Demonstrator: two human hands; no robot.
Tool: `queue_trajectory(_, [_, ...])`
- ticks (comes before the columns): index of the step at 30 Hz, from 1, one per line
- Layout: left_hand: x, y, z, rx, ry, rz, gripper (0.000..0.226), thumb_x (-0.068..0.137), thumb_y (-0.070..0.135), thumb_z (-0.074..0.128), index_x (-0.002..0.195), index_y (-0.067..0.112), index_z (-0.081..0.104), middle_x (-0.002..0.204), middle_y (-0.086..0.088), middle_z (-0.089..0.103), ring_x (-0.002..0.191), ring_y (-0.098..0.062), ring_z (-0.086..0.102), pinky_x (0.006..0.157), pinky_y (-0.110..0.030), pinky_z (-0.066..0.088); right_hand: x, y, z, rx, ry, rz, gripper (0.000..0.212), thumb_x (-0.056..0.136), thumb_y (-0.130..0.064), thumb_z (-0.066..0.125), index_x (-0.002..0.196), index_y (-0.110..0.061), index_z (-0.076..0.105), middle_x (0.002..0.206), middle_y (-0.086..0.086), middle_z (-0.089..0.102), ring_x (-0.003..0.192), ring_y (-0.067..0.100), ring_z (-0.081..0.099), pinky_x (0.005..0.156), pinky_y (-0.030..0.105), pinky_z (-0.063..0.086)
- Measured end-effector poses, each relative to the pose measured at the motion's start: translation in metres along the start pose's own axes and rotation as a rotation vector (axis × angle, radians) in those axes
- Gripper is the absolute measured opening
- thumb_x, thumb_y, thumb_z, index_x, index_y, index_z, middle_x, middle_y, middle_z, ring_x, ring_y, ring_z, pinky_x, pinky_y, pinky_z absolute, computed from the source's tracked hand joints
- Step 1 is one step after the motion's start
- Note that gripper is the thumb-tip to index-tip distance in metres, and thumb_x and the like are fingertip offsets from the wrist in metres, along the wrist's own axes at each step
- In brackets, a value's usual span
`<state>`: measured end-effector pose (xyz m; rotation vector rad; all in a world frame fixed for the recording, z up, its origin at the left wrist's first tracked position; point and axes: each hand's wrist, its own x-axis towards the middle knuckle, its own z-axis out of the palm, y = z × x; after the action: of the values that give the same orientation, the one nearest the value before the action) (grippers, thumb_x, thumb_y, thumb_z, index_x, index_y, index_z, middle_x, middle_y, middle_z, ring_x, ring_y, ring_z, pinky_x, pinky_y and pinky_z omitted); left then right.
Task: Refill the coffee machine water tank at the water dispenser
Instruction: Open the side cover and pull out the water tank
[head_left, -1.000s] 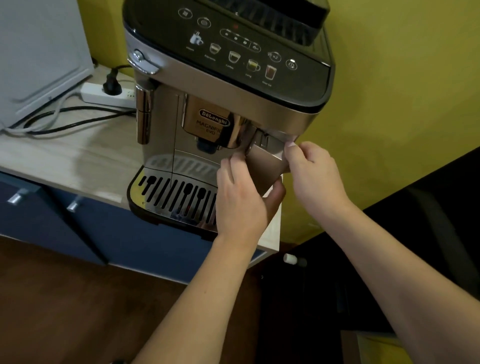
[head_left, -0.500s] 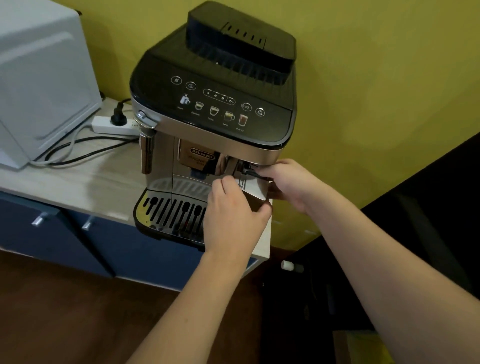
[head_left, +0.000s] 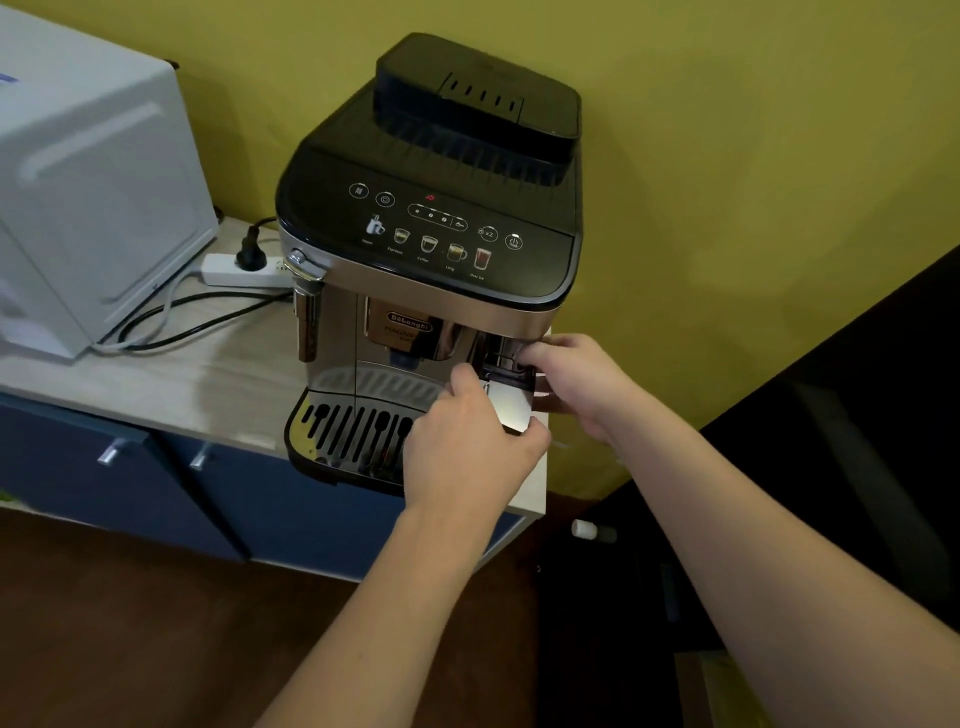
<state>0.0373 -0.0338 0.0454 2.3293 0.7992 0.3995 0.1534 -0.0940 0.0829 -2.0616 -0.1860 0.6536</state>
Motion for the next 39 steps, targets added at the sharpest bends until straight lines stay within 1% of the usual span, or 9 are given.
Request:
queue_trajectory(2, [-0.001, 0.001, -0.003, 0.012, -0.010, -0.014, 0.060, 0.080, 0.052, 0.061, 0.122, 0.013, 0.043, 0.102, -0.006, 0.064, 0.089, -0.026, 0.064, 0.066, -0.032, 0.049, -0.001, 0.000, 0.005, 0.004, 0.010, -0.024, 0.020, 0.092, -0.013, 0.055, 0.106, -0.006, 0.067, 0.085, 0.005, 0.070, 0.072, 0.017, 0.064, 0.058, 0.027, 0.052])
queue_trajectory(5, [-0.003, 0.002, -0.007, 0.023, -0.013, -0.024, 0.060, 0.079, 0.051, 0.062, 0.121, 0.012, 0.044, 0.100, -0.006, 0.064, 0.089, -0.026, 0.064, 0.064, -0.031, 0.047, -0.007, 0.002, 0.009, -0.033, 0.042, -0.059, 0.019, 0.092, -0.013, 0.053, 0.102, -0.005, 0.068, 0.077, 0.002, 0.066, 0.071, 0.018, 0.062, 0.055, 0.024, 0.050])
queue_trajectory(9, [-0.010, 0.001, -0.010, 0.009, -0.021, -0.027, 0.060, 0.078, 0.051, 0.063, 0.122, 0.013, 0.046, 0.101, -0.005, 0.065, 0.088, -0.026, 0.065, 0.065, -0.033, 0.053, -0.011, 0.006, 0.011, -0.089, 0.054, -0.075, 0.021, 0.089, -0.015, 0.056, 0.099, -0.001, 0.068, 0.084, 0.011, 0.067, 0.074, 0.025, 0.064, 0.065, 0.038, 0.057])
queue_trajectory(15, [-0.018, -0.002, -0.016, -0.017, -0.030, -0.018, 0.057, 0.077, 0.048, 0.065, 0.118, 0.012, 0.048, 0.097, -0.005, 0.066, 0.084, -0.025, 0.066, 0.065, -0.034, 0.055, -0.021, 0.007, 0.013, -0.124, 0.082, -0.082, 0.016, 0.090, -0.014, 0.056, 0.090, -0.003, 0.068, 0.077, 0.008, 0.064, 0.066, 0.020, 0.058, 0.054, 0.026, 0.048])
queue_trajectory(25, [-0.023, -0.007, -0.017, -0.024, -0.032, -0.023, 0.056, 0.076, 0.049, 0.066, 0.116, 0.013, 0.048, 0.094, -0.004, 0.066, 0.083, -0.024, 0.065, 0.063, -0.031, 0.051, -0.030, 0.007, 0.018, -0.131, 0.081, -0.089, 0.013, 0.091, -0.014, 0.056, 0.086, -0.008, 0.067, 0.074, 0.004, 0.064, 0.063, 0.017, 0.060, 0.047, 0.021, 0.044])
queue_trajectory(31, [-0.033, -0.010, -0.020, -0.010, -0.033, -0.017, 0.059, 0.078, 0.048, 0.066, 0.120, 0.012, 0.047, 0.097, -0.005, 0.065, 0.084, -0.023, 0.064, 0.061, -0.030, 0.048, -0.038, 0.012, 0.021, -0.131, 0.077, -0.093, 0.014, 0.090, -0.013, 0.057, 0.085, -0.006, 0.068, 0.072, 0.004, 0.065, 0.062, 0.020, 0.061, 0.050, 0.023, 0.047])
queue_trajectory(33, [-0.038, -0.011, -0.021, -0.013, -0.035, -0.013, 0.060, 0.077, 0.048, 0.066, 0.121, 0.012, 0.046, 0.098, -0.004, 0.065, 0.084, -0.023, 0.064, 0.063, -0.030, 0.049, -0.044, 0.013, 0.022, -0.134, 0.078, -0.098, 0.013, 0.090, -0.013, 0.057, 0.085, -0.006, 0.067, 0.072, 0.004, 0.064, 0.060, 0.018, 0.060, 0.045, 0.020, 0.045])
queue_trajectory(36, [-0.049, -0.014, -0.024, -0.022, -0.044, -0.013, 0.060, 0.076, 0.048, 0.067, 0.120, 0.013, 0.047, 0.096, -0.003, 0.065, 0.082, -0.021, 0.063, 0.065, -0.031, 0.052, -0.055, 0.016, 0.023, -0.146, 0.077, -0.107, 0.016, 0.090, -0.011, 0.057, 0.075, -0.008, 0.062, 0.064, 0.002, 0.058, 0.053, 0.014, 0.054, 0.035, 0.013, 0.038])
queue_trajectory(39, [-0.064, -0.016, -0.027, -0.024, -0.053, -0.022, 0.058, 0.075, 0.048, 0.067, 0.118, 0.014, 0.047, 0.096, -0.003, 0.064, 0.082, -0.022, 0.064, 0.065, -0.032, 0.054, -0.069, 0.022, 0.025, -0.162, 0.076, -0.111, 0.026, 0.089, -0.010, 0.057, 0.063, -0.011, 0.055, 0.056, -0.001, 0.051, 0.043, 0.009, 0.048, 0.035, 0.015, 0.036])
